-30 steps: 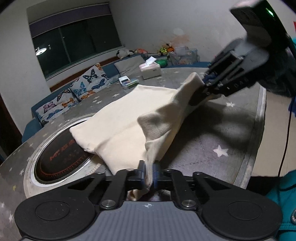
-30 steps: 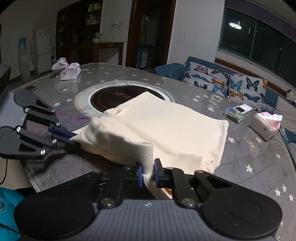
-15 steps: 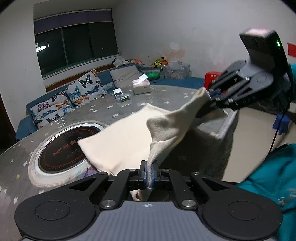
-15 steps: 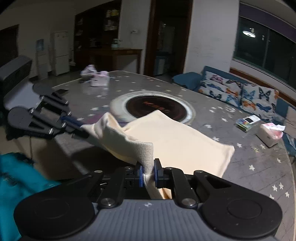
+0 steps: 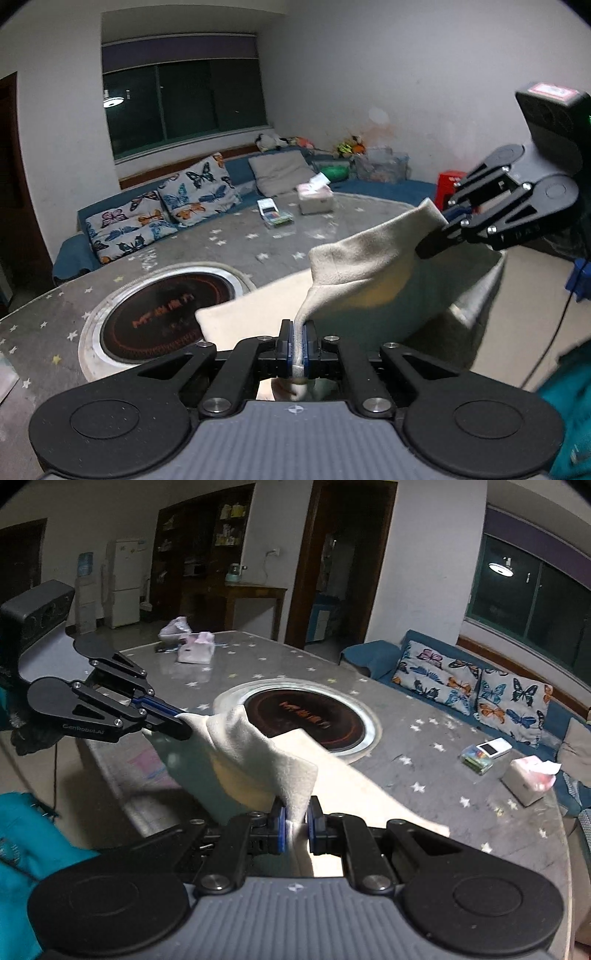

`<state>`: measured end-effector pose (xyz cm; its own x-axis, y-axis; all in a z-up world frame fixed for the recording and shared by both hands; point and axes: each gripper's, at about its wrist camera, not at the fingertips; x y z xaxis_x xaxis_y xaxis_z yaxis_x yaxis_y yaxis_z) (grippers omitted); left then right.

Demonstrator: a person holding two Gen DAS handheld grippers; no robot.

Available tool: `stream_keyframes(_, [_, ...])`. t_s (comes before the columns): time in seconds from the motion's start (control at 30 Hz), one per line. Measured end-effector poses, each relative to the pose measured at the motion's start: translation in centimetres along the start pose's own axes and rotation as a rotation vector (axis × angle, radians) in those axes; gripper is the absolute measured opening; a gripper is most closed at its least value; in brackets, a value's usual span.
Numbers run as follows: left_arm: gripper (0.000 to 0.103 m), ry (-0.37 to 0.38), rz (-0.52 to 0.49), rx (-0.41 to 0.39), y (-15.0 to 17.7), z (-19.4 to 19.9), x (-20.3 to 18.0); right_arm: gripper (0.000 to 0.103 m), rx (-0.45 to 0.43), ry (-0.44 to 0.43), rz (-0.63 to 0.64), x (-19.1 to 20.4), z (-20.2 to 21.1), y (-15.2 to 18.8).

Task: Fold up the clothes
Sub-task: 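Lift the hem with both grippers, fold it toward the collar, and release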

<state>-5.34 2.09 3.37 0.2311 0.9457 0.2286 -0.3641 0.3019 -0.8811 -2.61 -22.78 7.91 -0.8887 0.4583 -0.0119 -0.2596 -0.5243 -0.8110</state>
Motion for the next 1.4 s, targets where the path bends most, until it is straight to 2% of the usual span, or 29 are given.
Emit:
stream_keyframes(0.3, [0.005,-0.052,0.027,0.029,-2.1,-6.4,1.5,0.010,0.006,0.038,-0.033,-5.5,-3.9,-1.5])
stream_keyframes(0.5, [0.005,-0.086,0.020,0.088,-3.1,-11.5,2.2,0.010,0.026,0.054,-0.077,-9.2,-6.9,-2.3])
stream_keyframes(0.77, [0.005,-0.128,0.017,0.195,-2.5,-17.7,1.8,0.011,0.073,0.080,-0.209,-13.2,-11.3,-0.8])
stream_keyframes(0.83, [0.005,-0.141,0.015,0.212,-2.2,-18.7,1.6,0.016,0.071,0.104,-0.247,-13.9,-12.1,-0.2])
stream_keyframes(0.97, [0.006,-0.151,0.031,0.231,-2.2,-19.6,1.3,0.023,0.045,0.147,-0.332,-14.8,-12.9,1.0])
stream_keyframes(1.17, [0.012,-0.180,0.027,0.252,-2.3,-20.7,1.2,0.024,0.008,0.196,-0.360,-14.8,-11.8,1.1])
stream_keyframes(1.27, [0.015,-0.189,0.044,0.251,-2.6,-20.5,1.3,0.024,-0.023,0.179,-0.344,-14.1,-10.7,0.4])
stream_keyframes(1.4, [0.015,-0.184,0.078,0.209,-3.8,-19.1,1.3,0.023,-0.032,0.138,-0.337,-13.2,-10.3,0.0])
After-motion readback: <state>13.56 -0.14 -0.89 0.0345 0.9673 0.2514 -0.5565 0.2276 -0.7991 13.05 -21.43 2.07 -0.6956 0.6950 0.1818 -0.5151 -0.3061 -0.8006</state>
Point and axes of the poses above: each gripper's, at about its wrist camera, not at the fingertips, and z roughly against the way its jaws point, x to its left, y to its underside, and after that the axes turned 14 degrees about -y, right-handed
